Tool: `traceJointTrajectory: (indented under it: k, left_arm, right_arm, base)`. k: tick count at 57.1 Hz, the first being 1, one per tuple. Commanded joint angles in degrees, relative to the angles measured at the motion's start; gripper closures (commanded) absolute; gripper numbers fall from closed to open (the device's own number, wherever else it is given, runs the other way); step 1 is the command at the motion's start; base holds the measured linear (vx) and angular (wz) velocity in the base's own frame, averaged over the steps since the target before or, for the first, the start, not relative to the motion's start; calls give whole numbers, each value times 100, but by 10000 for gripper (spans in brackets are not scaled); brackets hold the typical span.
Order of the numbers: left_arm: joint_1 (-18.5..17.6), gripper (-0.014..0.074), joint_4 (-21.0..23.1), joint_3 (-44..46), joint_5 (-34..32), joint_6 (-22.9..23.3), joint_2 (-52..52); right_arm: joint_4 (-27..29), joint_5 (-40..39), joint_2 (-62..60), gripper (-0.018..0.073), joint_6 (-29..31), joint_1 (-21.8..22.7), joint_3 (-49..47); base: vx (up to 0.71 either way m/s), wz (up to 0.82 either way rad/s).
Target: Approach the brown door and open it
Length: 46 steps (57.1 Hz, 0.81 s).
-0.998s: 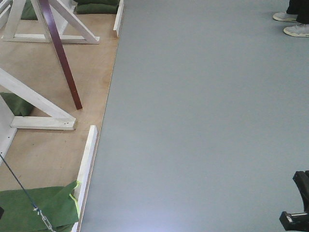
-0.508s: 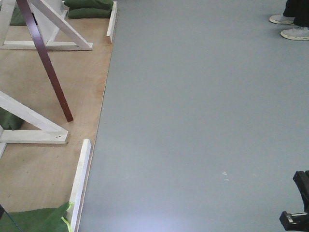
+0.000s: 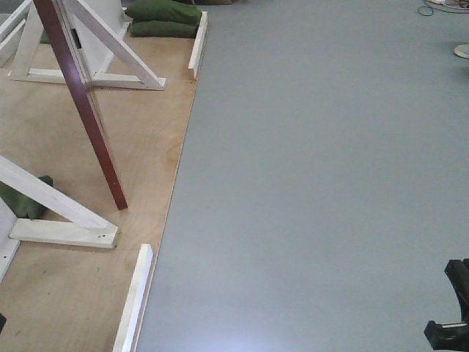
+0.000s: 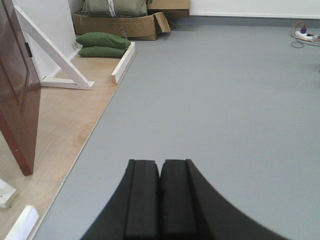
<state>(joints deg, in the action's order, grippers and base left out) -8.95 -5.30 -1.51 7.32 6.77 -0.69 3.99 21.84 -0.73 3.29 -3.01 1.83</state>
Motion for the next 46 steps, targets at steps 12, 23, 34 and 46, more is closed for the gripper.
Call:
traceJointTrajectory:
  k: [12,23,34,46]
  left_arm:
    - [-12,603,42,95,-426,7,-77]
    - [-12,603,42,95,-426,7,-77]
    - [-12,603,42,95,-426,7,-77]
    - [-12,603,42,95,-426,7,-77]
  right_arm:
    - [-21,-457,-32,559,45,-8,19]
    - [-21,-457,-32,559,45,-8,19]
    - [-21,-457,-32,559,45,-8,19]
    - [-21,-457,-32,559,45,-8,19]
  base:
    - [37,6]
    - [37,1]
    - [38,-8]
    - [38,-12]
